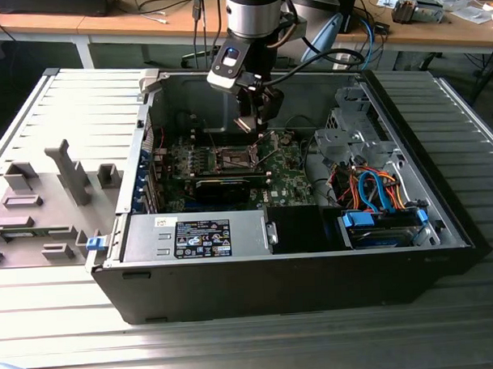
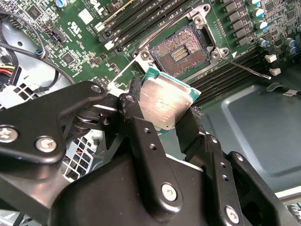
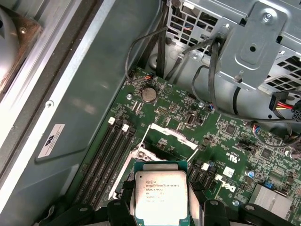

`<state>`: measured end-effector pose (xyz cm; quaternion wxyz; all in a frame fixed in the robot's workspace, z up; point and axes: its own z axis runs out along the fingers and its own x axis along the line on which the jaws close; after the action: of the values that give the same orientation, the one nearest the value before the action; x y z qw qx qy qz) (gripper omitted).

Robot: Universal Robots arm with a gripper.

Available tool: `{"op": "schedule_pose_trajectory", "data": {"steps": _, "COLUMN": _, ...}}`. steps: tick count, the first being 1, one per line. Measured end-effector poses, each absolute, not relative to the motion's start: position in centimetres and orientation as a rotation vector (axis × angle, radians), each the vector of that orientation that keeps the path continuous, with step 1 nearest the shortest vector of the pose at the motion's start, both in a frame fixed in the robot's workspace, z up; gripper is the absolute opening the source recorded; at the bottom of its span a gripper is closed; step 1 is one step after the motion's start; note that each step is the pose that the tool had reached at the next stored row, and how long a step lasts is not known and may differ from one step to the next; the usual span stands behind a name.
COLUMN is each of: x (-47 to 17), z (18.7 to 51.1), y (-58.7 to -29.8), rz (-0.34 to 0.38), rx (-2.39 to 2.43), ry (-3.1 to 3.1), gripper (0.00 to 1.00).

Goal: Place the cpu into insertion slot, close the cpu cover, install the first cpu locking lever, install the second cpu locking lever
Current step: 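Place the cpu into insertion slot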

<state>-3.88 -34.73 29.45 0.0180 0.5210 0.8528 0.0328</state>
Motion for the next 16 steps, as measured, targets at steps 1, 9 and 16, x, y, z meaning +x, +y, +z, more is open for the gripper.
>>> {"op": "schedule_pose_trajectory", "data": {"steps": 1, "x": -3.88, "z": 29.44, "y": -34.73, "rz": 0.102, "rx": 1.62, "ry": 2.648, "gripper": 0.54}}
{"op": "schedule_pose_trajectory", "data": {"steps": 9, "x": -3.88, "z": 29.41, "y": -34.73, "rz": 0.102, "rx": 1.636, "ry": 2.637, "gripper": 0.54}}
{"op": "schedule_pose_trajectory", "data": {"steps": 16, "x": -3.88, "z": 29.37, "y": -34.73, "rz": 0.101, "rx": 1.653, "ry": 2.626, "gripper": 0.54}}
